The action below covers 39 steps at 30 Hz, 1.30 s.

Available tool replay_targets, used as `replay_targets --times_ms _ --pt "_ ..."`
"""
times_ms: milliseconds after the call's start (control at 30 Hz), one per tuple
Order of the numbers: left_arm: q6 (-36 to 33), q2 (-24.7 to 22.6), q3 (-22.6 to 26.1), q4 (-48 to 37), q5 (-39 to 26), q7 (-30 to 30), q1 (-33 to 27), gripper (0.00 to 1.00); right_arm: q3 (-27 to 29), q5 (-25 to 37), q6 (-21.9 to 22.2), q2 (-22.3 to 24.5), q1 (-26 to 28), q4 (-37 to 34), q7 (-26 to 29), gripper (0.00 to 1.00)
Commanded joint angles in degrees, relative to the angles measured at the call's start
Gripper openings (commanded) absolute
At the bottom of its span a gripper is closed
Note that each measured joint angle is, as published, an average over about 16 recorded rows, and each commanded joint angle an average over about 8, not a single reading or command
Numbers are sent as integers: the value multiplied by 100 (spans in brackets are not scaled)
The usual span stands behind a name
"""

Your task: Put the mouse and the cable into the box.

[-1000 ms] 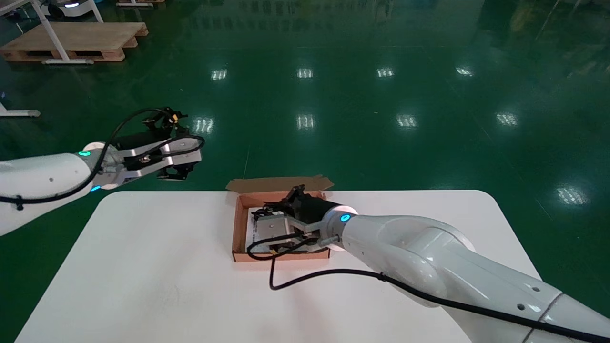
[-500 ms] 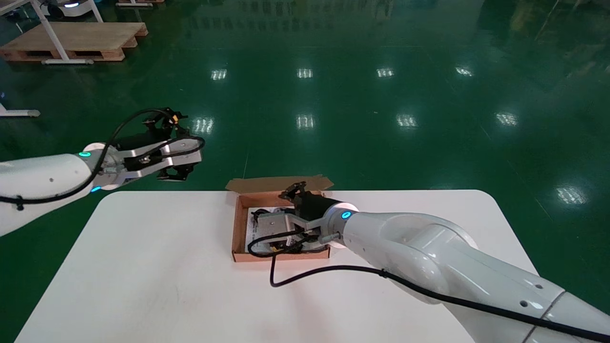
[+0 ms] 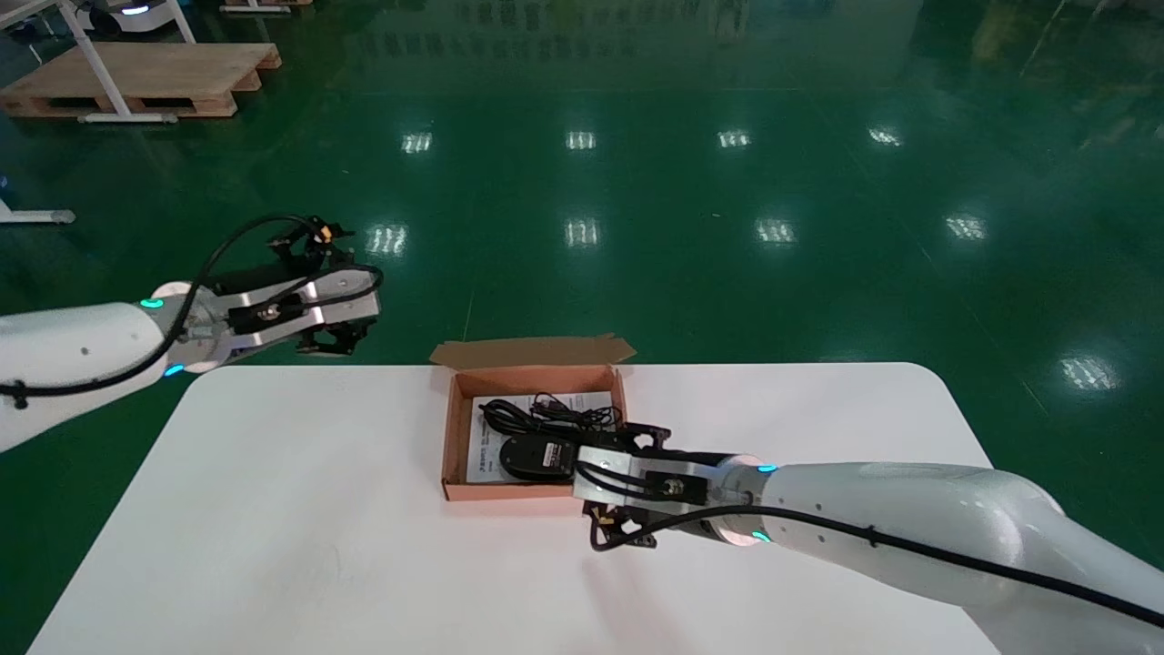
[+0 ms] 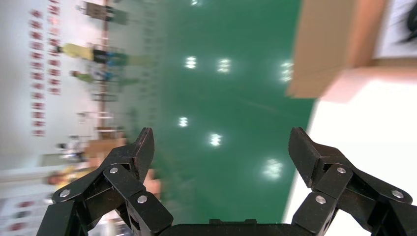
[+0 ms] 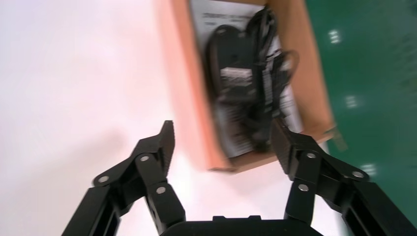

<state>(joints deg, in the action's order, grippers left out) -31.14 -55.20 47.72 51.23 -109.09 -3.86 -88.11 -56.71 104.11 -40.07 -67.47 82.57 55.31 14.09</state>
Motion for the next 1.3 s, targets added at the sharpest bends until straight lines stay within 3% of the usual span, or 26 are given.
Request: replay_targets --times_ms 33,1300 --pt "-130 49 -75 56 153 -23 64 100 181 -277 -203 145 -94 81 -15 100" --pt "-3840 1421 -2231 1574 4730 -487 1869 100 3652 -5587 -4095 2912 -1885 1640 -300 100"
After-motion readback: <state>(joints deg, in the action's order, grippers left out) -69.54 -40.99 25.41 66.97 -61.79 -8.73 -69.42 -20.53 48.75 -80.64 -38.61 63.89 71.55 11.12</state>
